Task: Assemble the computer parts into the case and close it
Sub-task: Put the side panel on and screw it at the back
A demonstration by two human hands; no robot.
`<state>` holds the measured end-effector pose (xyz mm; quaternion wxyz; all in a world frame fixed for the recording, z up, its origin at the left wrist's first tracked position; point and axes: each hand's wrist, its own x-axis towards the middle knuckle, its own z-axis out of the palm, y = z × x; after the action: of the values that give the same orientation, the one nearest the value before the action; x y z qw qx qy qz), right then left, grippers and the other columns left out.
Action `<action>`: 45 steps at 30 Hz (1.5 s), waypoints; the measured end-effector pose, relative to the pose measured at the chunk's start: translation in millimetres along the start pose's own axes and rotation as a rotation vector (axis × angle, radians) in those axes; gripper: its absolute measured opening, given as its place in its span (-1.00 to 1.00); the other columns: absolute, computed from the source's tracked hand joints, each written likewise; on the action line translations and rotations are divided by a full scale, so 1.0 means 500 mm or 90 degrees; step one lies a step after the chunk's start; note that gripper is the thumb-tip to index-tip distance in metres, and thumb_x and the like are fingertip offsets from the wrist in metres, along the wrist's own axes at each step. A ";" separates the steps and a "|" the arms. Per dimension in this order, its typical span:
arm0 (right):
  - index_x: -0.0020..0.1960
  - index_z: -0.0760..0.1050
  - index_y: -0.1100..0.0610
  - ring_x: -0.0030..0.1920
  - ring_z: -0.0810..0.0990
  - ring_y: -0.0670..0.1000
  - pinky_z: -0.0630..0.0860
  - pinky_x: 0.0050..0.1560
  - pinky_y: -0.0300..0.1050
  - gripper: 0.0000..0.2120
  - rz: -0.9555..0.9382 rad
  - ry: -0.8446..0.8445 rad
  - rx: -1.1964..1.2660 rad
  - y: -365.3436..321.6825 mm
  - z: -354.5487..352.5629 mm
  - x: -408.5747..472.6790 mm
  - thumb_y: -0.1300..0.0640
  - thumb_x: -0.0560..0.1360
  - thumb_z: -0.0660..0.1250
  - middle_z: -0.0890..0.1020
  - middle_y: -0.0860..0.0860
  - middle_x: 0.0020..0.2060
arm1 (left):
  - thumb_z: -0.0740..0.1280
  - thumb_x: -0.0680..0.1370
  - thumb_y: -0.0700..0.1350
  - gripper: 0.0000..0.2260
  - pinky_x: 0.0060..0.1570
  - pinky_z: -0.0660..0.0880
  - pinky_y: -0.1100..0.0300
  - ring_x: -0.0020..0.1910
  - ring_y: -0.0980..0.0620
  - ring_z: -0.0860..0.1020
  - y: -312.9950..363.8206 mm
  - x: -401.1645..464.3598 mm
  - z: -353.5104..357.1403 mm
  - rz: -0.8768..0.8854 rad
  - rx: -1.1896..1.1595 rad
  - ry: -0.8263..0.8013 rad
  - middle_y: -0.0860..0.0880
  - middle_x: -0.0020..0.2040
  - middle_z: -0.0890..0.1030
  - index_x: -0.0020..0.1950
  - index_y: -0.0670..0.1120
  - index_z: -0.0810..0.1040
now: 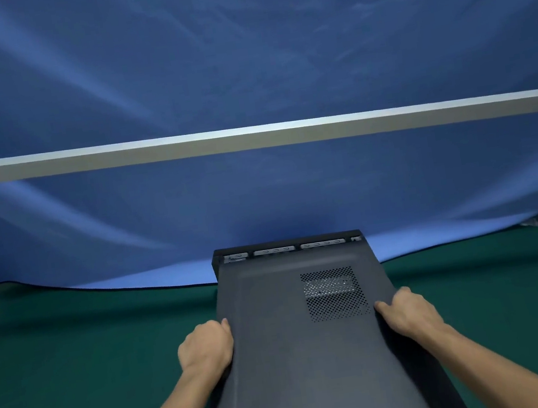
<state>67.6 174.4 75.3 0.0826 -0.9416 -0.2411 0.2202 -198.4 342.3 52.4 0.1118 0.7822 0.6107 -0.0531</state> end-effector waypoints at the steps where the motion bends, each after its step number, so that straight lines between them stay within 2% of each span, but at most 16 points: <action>1: 0.28 0.29 0.28 0.18 0.52 0.19 0.42 0.03 -0.07 -0.51 -0.003 0.000 -0.011 -0.002 0.003 0.002 -0.11 0.58 0.17 0.53 0.18 0.21 | -0.06 0.66 0.05 -0.56 -0.07 0.44 0.14 0.01 -0.08 0.57 0.001 0.003 -0.001 0.002 0.013 0.000 -0.07 0.03 0.61 0.00 -0.14 0.55; 3: 0.27 0.28 0.26 0.18 0.52 0.18 0.42 0.03 -0.07 -0.53 -0.017 0.007 -0.036 -0.003 0.008 0.010 -0.12 0.59 0.16 0.52 0.17 0.21 | -0.07 0.66 0.04 -0.55 -0.05 0.46 0.14 0.02 -0.08 0.58 0.008 0.009 0.000 0.011 0.045 0.000 -0.07 0.04 0.62 0.02 -0.14 0.57; 6: 0.26 0.28 0.23 0.19 0.52 0.15 0.44 0.04 -0.06 -0.54 -0.043 0.016 -0.109 -0.008 0.006 0.021 -0.15 0.60 0.10 0.52 0.14 0.22 | -0.06 0.66 0.02 -0.55 -0.14 0.44 0.17 0.01 -0.06 0.59 0.020 0.016 -0.002 0.031 0.121 0.000 -0.04 0.03 0.63 0.01 -0.10 0.60; 9: 0.26 0.30 0.19 0.16 0.55 0.10 0.43 -0.06 -0.10 -0.55 -0.067 0.038 -0.215 -0.014 0.004 0.029 -0.16 0.62 0.04 0.53 0.10 0.20 | 0.04 0.63 -0.05 -0.67 -0.25 0.39 0.20 -0.03 -0.04 0.61 0.029 0.033 -0.012 0.042 0.191 0.012 -0.02 -0.01 0.64 -0.04 -0.07 0.59; 13: 0.27 0.43 0.14 0.12 0.57 0.06 0.41 -0.20 -0.15 -0.61 -0.129 0.101 -0.392 -0.030 -0.006 0.039 -0.08 0.64 0.04 0.49 0.05 0.19 | 0.09 0.60 -0.08 -0.74 -0.25 0.38 0.19 -0.03 -0.06 0.60 0.048 0.055 -0.022 0.040 0.162 0.041 -0.03 0.00 0.62 -0.04 -0.09 0.57; 18: 0.27 0.32 0.19 0.16 0.51 0.08 0.44 -0.09 -0.12 -0.65 -0.161 0.111 -0.282 -0.038 -0.006 0.066 -0.02 0.62 0.07 0.44 0.08 0.21 | 0.08 0.61 -0.01 -0.73 -0.17 0.42 0.15 0.14 -0.03 0.44 0.072 0.067 0.003 0.077 0.083 0.092 -0.07 0.18 0.42 0.21 -0.11 0.39; 20: 0.29 0.26 0.19 0.15 0.50 0.09 0.47 -0.07 -0.10 -0.64 -0.176 0.111 -0.251 -0.037 0.004 0.074 -0.04 0.62 0.05 0.42 0.10 0.22 | 0.05 0.63 0.04 -0.66 -0.05 0.45 0.13 0.23 -0.04 0.37 0.077 0.070 0.015 0.082 0.058 0.079 -0.08 0.30 0.35 0.31 -0.11 0.33; 22: 0.39 0.19 0.19 0.20 0.43 0.09 0.48 -0.02 -0.08 -0.54 -0.190 0.122 -0.260 -0.037 0.016 0.080 -0.10 0.63 0.01 0.37 0.10 0.25 | 0.01 0.64 0.09 -0.55 0.14 0.42 0.09 0.37 -0.07 0.28 0.081 0.072 0.028 0.083 0.030 0.058 -0.12 0.48 0.18 0.46 -0.11 0.19; 24: 0.47 0.10 0.20 0.30 0.33 0.10 0.42 0.15 -0.07 -0.44 -0.220 0.146 -0.305 -0.040 0.030 0.087 -0.16 0.63 -0.07 0.30 0.11 0.34 | -0.04 0.65 0.12 -0.47 0.31 0.31 0.07 0.48 -0.09 0.14 0.081 0.070 0.041 0.078 0.000 0.037 -0.09 0.56 -0.03 0.55 -0.10 0.02; 26: 0.53 0.00 0.22 0.45 0.17 0.13 0.25 0.37 -0.03 -0.37 -0.243 0.132 -0.303 -0.046 0.043 0.093 -0.18 0.63 -0.13 0.14 0.12 0.49 | -0.06 0.65 0.13 -0.46 0.42 0.20 0.08 0.52 -0.08 0.03 0.078 0.068 0.054 0.077 -0.033 0.035 -0.07 0.57 -0.12 0.56 -0.09 -0.06; 28: 0.55 -0.11 0.23 0.54 -0.03 0.09 0.04 0.48 -0.02 -0.34 -0.244 0.091 -0.252 -0.049 0.058 0.094 -0.20 0.62 -0.17 -0.02 0.10 0.55 | -0.07 0.64 0.14 -0.45 0.45 0.15 0.09 0.53 -0.05 -0.02 0.073 0.067 0.063 0.080 -0.069 0.048 -0.03 0.57 -0.16 0.56 -0.06 -0.08; 31: 0.55 -0.19 0.22 0.54 -0.16 0.07 -0.06 0.50 -0.02 -0.33 -0.239 0.082 -0.205 -0.041 0.082 0.091 -0.19 0.62 -0.21 -0.13 0.10 0.55 | -0.06 0.64 0.15 -0.45 0.46 0.13 0.09 0.54 -0.01 -0.05 0.069 0.071 0.071 0.083 -0.101 0.057 0.02 0.56 -0.18 0.56 -0.04 -0.08; 37: 0.55 -0.20 0.22 0.54 -0.17 0.07 -0.06 0.50 -0.02 -0.33 -0.232 0.087 -0.202 -0.037 0.089 0.081 -0.19 0.62 -0.22 -0.13 0.12 0.55 | -0.06 0.64 0.14 -0.45 0.46 0.14 0.08 0.54 0.00 -0.05 0.060 0.074 0.076 0.091 -0.115 0.062 0.04 0.56 -0.19 0.57 -0.03 -0.08; 45: 0.55 -0.20 0.21 0.54 -0.13 0.12 -0.05 0.51 0.00 -0.36 -0.219 0.093 -0.276 -0.040 0.099 0.061 -0.17 0.63 -0.23 -0.10 0.16 0.55 | -0.06 0.64 0.13 -0.46 0.45 0.14 0.09 0.54 -0.01 -0.02 0.052 0.068 0.080 0.097 -0.114 0.058 0.04 0.56 -0.18 0.57 -0.03 -0.08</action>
<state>60.5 209.3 24.9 -0.0672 -0.8959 -0.4322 0.0779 -162.7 359.0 9.2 0.1567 0.8148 0.5563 0.0461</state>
